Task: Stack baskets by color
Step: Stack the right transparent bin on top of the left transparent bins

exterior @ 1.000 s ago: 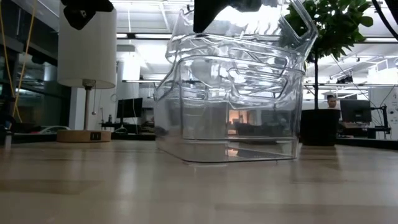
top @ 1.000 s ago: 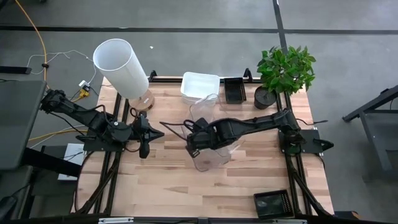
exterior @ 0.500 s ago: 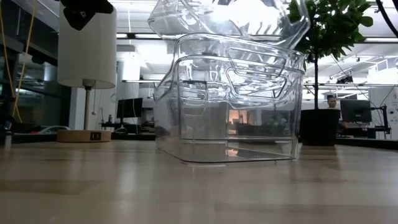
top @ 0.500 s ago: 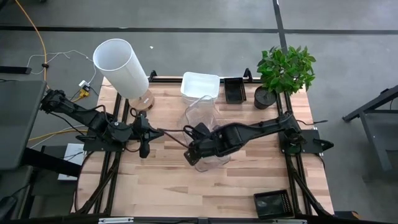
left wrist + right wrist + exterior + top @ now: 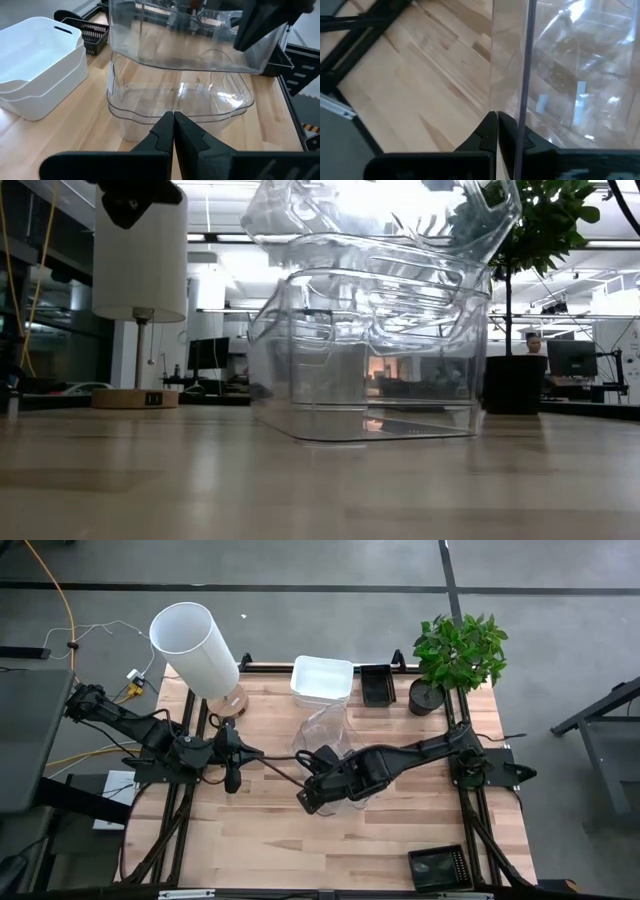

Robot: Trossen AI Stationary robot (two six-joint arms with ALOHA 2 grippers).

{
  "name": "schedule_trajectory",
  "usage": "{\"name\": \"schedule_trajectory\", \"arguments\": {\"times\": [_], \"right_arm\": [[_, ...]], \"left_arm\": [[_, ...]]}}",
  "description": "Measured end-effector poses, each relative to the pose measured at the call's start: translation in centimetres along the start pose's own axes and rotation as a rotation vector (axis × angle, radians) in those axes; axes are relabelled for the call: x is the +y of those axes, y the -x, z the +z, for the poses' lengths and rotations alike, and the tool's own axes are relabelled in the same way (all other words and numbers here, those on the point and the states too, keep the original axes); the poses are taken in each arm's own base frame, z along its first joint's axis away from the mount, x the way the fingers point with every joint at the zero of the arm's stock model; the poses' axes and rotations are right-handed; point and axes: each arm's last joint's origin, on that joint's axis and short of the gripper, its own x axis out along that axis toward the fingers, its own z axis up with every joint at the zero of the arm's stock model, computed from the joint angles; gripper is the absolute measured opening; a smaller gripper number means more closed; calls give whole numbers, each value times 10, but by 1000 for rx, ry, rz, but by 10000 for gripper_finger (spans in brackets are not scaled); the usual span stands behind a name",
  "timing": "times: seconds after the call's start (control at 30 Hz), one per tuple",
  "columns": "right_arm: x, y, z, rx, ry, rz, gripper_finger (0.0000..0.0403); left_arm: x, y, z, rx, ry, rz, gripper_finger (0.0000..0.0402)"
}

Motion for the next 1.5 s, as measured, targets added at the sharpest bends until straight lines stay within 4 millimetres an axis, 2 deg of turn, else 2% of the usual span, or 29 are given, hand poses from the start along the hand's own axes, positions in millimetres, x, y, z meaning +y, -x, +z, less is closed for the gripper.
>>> {"name": "schedule_trajectory", "arguments": {"times": [0.37, 0.73, 1.07, 1.2, 1.4, 1.5], "right_arm": [[-15, -36, -13, 132, -19, -95, 0], [-39, -59, -21, 235, -9, -261, 0], [-43, -69, -21, 246, 133, -246, 2], [-43, -69, -20, 268, 177, -231, 39], [-43, -68, -20, 267, 271, -223, 153], [-44, -65, -21, 267, 346, -227, 196]], "left_arm": [[1, 0, -2, 20, -2, 10, 0], [1, 0, -2, 20, -2, 10, 0], [1, 0, -2, 21, -2, 10, 0], [1, 0, -2, 21, -3, 10, 0], [1, 0, -2, 22, 4, 10, 0], [1, 0, -2, 22, 4, 10, 0]]}}
